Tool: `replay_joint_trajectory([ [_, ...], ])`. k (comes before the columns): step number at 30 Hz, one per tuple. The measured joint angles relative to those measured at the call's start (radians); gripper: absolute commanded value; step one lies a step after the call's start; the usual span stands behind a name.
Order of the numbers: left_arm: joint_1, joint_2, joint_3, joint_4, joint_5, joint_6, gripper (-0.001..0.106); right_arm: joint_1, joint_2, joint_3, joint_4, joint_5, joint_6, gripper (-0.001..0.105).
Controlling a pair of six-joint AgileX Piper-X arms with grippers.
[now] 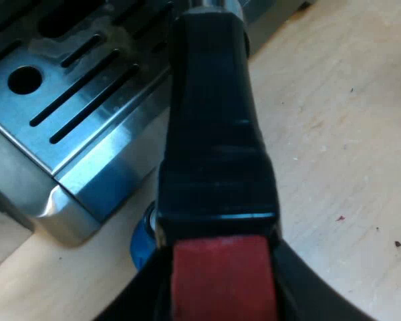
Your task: Put the handle in the coffee machine
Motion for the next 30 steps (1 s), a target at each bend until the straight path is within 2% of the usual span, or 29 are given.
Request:
replay_joint_trajectory([
  [7, 0.000, 0.000, 0.000, 0.002, 0.003, 0.009, 0.000, 0.030, 0.034, 0.000, -0.046, 0.075, 0.023, 0.093],
  [8, 0.000, 0.000, 0.000, 0.002, 0.003, 0.009, 0.000, 0.093, 0.135, 0.000, -0.158, 0.204, 0.026, 0.093],
  [16, 0.000, 0.000, 0.000, 0.002, 0.003, 0.011, 0.000, 0.122, 0.275, 0.000, -0.315, 0.257, 0.029, 0.093],
  [22, 0.000, 0.000, 0.000, 0.002, 0.003, 0.011, 0.000, 0.122, 0.278, 0.000, -0.329, 0.303, 0.029, 0.093],
  [30, 0.000, 0.000, 0.000, 0.002, 0.003, 0.011, 0.000, 0.122, 0.278, 0.000, -0.335, 0.312, 0.029, 0.093],
])
